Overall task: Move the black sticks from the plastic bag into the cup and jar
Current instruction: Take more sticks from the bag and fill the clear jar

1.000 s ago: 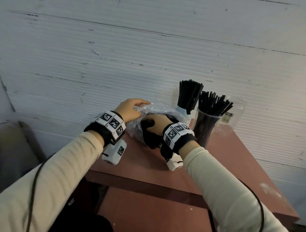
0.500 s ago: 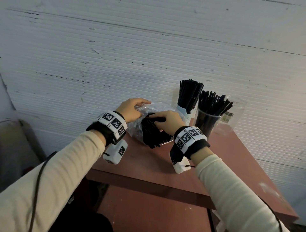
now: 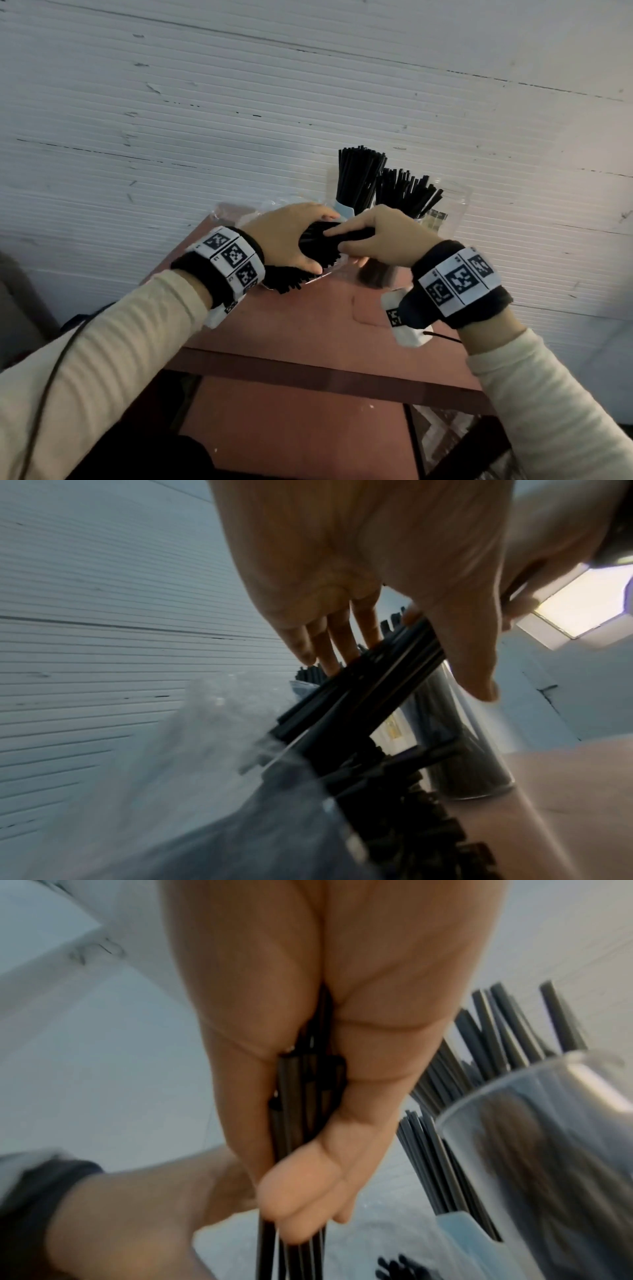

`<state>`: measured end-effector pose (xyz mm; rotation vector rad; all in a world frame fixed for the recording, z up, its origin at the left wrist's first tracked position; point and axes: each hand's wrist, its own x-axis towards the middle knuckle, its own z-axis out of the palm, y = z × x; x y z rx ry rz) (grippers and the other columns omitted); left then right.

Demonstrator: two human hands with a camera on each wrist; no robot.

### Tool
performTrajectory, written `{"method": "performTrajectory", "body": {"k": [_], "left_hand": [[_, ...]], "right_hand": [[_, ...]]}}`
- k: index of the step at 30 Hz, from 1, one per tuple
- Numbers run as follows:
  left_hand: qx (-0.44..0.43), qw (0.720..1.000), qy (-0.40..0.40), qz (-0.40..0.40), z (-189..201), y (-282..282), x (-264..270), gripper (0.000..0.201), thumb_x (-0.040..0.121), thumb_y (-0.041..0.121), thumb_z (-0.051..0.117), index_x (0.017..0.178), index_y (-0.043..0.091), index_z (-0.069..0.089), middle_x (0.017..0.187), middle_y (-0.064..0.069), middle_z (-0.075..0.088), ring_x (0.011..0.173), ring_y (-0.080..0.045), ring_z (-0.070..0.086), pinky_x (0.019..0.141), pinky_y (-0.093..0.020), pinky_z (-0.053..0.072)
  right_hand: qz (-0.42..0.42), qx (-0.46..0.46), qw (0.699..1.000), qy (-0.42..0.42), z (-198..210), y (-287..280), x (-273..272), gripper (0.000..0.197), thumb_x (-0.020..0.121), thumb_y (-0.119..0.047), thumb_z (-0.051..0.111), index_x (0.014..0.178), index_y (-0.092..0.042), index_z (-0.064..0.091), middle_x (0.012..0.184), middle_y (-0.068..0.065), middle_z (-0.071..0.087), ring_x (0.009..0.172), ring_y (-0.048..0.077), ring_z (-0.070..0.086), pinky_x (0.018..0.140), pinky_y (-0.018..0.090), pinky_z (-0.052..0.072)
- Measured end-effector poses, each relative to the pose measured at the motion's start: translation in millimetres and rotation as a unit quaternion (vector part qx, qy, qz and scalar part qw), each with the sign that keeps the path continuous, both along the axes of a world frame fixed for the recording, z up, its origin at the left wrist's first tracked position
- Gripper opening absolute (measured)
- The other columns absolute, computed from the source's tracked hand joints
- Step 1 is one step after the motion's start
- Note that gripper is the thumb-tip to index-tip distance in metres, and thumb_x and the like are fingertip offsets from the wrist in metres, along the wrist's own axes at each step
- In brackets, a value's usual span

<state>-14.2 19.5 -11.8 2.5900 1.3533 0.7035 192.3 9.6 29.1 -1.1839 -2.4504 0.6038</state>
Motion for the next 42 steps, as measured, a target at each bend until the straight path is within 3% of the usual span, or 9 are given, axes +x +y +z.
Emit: {"method": "performTrajectory", "body": {"k": [4,9,13,17,21,24,30,37,42], "left_hand": [[-0.001,0.999,0.035,0.017,4.6,6.2,28.0,0.048,0.072,0.033,0.078,0.114,0.028,0.055,0.099,0.008,0.065,0.094,-0.015,0.063,0.080,-0.031,0.048],[-0.001,0.996,-0.089,0.019,13.8,0.1,54.2,0.023,0.084,0.036,0.071,0.102,0.022,0.065,0.084,0.006,0.067,0.082,-0.010,0.065,0.069,-0.020,0.047],[-0.090,0.973,-0.213,0.004,15.8,-5.3,80.0,0.012,0.083,0.038,0.072,0.082,0.028,0.064,0.066,0.020,0.065,0.063,0.007,0.060,0.065,-0.017,0.044],[-0.152,0.944,-0.288,-0.044,12.1,-12.5,103.9,0.017,0.085,0.028,0.071,0.076,0.017,0.061,0.060,0.010,0.060,0.060,-0.003,0.058,0.066,-0.016,0.048],[-0.205,0.910,-0.354,-0.069,-4.5,-13.4,110.9,0.012,0.081,0.016,0.075,0.086,0.011,0.065,0.079,0.003,0.066,0.080,-0.009,0.063,0.087,-0.029,0.051],[-0.225,0.890,-0.392,-0.057,-10.8,-12.0,112.3,0.013,0.080,0.010,0.075,0.083,0.013,0.063,0.081,0.005,0.064,0.084,-0.007,0.062,0.092,-0.029,0.049],[-0.252,0.881,-0.391,-0.084,-5.1,-9.6,110.0,0.030,0.080,0.005,0.074,0.102,-0.009,0.061,0.093,-0.010,0.065,0.092,-0.015,0.064,0.091,-0.026,0.051],[-0.327,0.891,-0.312,-0.036,-28.3,-2.5,104.8,0.016,0.077,0.007,0.078,0.090,0.011,0.069,0.092,-0.002,0.072,0.094,-0.011,0.067,0.093,-0.026,0.047],[-0.332,0.901,-0.275,-0.045,-25.7,-4.8,106.9,0.015,0.087,0.020,0.069,0.081,0.007,0.065,0.079,-0.002,0.067,0.086,-0.012,0.065,0.089,-0.020,0.048]], "right_hand": [[0.014,0.003,1.000,-0.001,16.5,-20.4,18.9,0.029,0.088,-0.020,0.069,0.113,-0.034,0.071,0.065,-0.016,0.068,0.059,0.003,0.065,0.061,0.009,0.045],[-0.027,0.102,0.994,0.020,46.2,-41.2,49.1,0.039,0.085,-0.045,0.067,0.123,-0.045,0.060,0.097,-0.022,0.066,0.083,-0.011,0.060,0.076,0.006,0.042],[-0.048,0.227,0.941,0.244,59.6,-45.3,53.9,0.035,0.084,-0.035,0.072,0.117,-0.029,0.065,0.115,-0.011,0.064,0.099,0.005,0.064,0.088,0.029,0.054],[-0.035,0.246,0.908,0.338,59.9,-41.0,44.1,0.019,0.093,-0.028,0.061,0.109,-0.020,0.066,0.117,-0.005,0.065,0.094,0.003,0.064,0.080,0.020,0.051],[-0.028,0.261,0.940,0.219,41.8,-22.5,36.8,0.023,0.092,-0.029,0.061,0.109,-0.017,0.072,0.113,-0.009,0.066,0.106,-0.001,0.059,0.092,0.015,0.045],[-0.031,0.245,0.959,0.137,24.4,-12.6,35.1,0.026,0.089,-0.028,0.066,0.112,-0.019,0.071,0.105,-0.014,0.063,0.099,-0.004,0.057,0.088,0.006,0.040],[-0.030,0.258,0.955,0.146,15.6,-7.4,29.3,0.035,0.084,-0.027,0.070,0.118,-0.022,0.065,0.116,-0.007,0.061,0.104,0.000,0.055,0.090,0.004,0.038],[-0.055,0.261,0.953,0.146,6.8,-3.3,29.1,0.016,0.082,-0.012,0.068,0.097,-0.010,0.068,0.096,0.000,0.067,0.086,0.003,0.054,0.078,-0.001,0.034],[-0.056,0.255,0.955,0.144,7.4,-7.2,32.5,0.016,0.083,-0.016,0.070,0.098,-0.012,0.068,0.096,-0.004,0.066,0.084,-0.006,0.052,0.078,0.000,0.034]]}}
